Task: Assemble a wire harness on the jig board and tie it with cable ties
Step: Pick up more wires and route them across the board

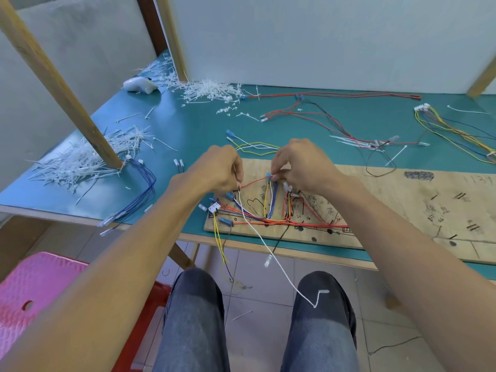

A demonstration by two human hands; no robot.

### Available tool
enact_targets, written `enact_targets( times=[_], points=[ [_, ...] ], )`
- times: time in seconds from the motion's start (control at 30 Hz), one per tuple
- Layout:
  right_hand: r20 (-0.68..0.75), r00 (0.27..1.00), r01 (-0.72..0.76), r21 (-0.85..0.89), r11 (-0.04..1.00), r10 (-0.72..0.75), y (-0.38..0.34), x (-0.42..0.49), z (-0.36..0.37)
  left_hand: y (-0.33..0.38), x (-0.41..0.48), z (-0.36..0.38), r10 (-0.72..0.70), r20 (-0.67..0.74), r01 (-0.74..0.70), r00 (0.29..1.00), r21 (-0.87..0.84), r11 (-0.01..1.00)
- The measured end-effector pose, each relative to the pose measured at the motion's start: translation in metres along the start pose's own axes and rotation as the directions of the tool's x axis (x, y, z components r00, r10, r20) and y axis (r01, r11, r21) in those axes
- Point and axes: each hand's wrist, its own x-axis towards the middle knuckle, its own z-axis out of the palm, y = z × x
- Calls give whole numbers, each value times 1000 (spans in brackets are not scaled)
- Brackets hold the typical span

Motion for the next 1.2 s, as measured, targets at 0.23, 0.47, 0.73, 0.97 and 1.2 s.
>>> enact_targets(
  times=[0.23,0.47,0.73,0.97,1.2],
  points=[
    [-144,983,-95,139,986,116,-21,-34,-30,0,1,1,-1,-2,1,1000,92,996],
    [-71,971,-231,-7,973,230,-81,-168,20,-1,2,0,-11,18,9,1000,109,994],
    [-12,949,-313,18,949,314,-89,-207,35,-3,1,3,27,-2,-27,1000,81,996],
    [73,923,-383,64,921,379,-100,-209,46,-11,4,2,-13,48,17,999,-85,996],
    [-18,938,-343,107,933,347,-94,-220,47,-25,10,5,-41,54,57,998,-326,944]
  ],
)
